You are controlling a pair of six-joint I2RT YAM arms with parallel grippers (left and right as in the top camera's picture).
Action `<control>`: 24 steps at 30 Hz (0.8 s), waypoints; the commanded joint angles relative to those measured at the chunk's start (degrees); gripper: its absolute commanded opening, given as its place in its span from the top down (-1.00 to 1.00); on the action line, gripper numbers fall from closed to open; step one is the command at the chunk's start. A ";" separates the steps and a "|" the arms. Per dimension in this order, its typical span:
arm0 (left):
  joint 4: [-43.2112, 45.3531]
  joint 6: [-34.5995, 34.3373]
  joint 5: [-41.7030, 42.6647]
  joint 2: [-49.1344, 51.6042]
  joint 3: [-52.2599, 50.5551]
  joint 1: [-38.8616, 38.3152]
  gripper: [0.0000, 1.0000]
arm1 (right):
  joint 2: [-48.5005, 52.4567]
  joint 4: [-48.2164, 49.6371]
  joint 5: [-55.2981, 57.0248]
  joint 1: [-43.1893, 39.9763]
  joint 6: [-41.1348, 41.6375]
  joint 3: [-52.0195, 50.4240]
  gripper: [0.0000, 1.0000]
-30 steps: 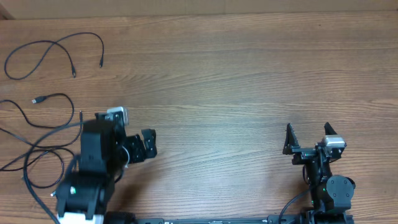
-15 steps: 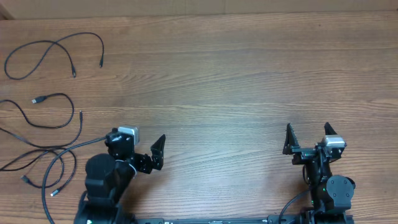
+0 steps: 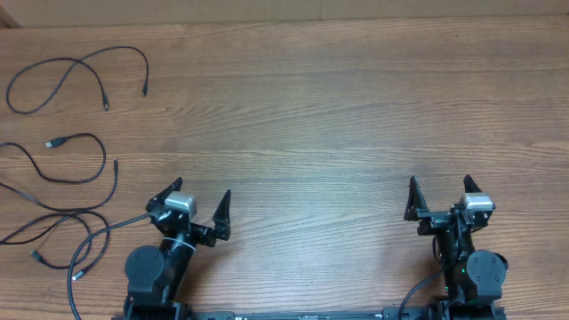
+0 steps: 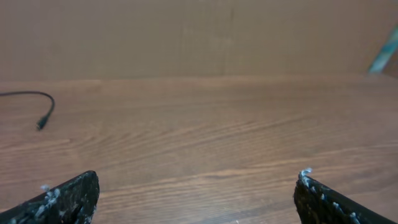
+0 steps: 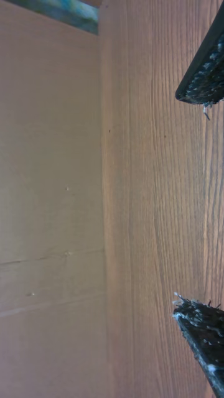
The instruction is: Untangle cables
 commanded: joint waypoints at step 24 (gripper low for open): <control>-2.60 3.82 -10.84 -10.29 -4.83 0.68 -0.99 | -0.68 0.31 0.37 -0.31 -0.28 -0.59 -1.00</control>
